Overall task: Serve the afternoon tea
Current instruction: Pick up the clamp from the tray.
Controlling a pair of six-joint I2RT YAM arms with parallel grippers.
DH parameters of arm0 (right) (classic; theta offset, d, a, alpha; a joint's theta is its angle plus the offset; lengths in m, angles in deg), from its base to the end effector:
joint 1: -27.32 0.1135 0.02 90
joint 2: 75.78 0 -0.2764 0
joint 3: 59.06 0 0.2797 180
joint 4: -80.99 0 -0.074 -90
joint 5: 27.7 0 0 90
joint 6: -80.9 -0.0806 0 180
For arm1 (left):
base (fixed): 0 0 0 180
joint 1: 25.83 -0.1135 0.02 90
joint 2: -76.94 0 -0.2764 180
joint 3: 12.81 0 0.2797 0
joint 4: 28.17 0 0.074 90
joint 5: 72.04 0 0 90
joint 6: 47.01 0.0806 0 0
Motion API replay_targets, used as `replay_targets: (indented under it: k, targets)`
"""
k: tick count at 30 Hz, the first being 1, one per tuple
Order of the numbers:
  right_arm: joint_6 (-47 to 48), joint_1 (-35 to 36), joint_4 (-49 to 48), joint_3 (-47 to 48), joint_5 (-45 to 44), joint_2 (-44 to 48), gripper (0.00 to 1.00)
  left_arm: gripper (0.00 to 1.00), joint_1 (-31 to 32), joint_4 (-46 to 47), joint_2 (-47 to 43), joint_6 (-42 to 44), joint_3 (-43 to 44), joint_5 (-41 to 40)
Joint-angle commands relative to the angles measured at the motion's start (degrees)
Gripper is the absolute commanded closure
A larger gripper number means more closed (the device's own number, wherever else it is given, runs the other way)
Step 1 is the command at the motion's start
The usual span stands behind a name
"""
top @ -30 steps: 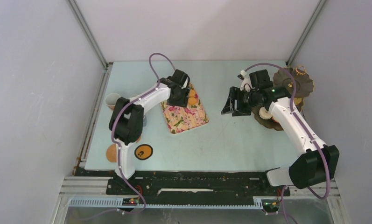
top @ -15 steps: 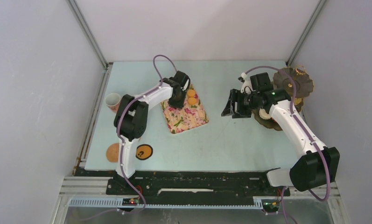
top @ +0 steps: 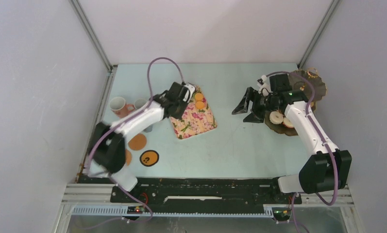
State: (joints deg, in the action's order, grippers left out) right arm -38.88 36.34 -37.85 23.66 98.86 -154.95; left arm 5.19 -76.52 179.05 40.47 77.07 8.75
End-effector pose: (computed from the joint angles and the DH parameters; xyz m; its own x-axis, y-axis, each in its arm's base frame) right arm 0.3100 0.0978 0.2851 -0.9429 0.2543 -0.2151 0.0314 0.7109 0.7026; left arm 0.3724 -0.2089 0.1907 -0.7652 0.4095 -0.4969 0.4081 0.9053 0.1177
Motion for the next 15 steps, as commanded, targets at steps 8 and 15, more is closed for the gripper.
replay_targets:
  k: [8,15]
  targets:
    - [-17.35,-1.81,-2.77,5.36,21.03,6.52,0.0,1.0,19.43,39.62,-41.84,39.93,-31.08,-12.28]
    - [-22.85,0.02,-9.38,5.41,32.44,9.84,0.0,1.0,24.91,47.89,-50.67,62.84,-38.26,-16.26]
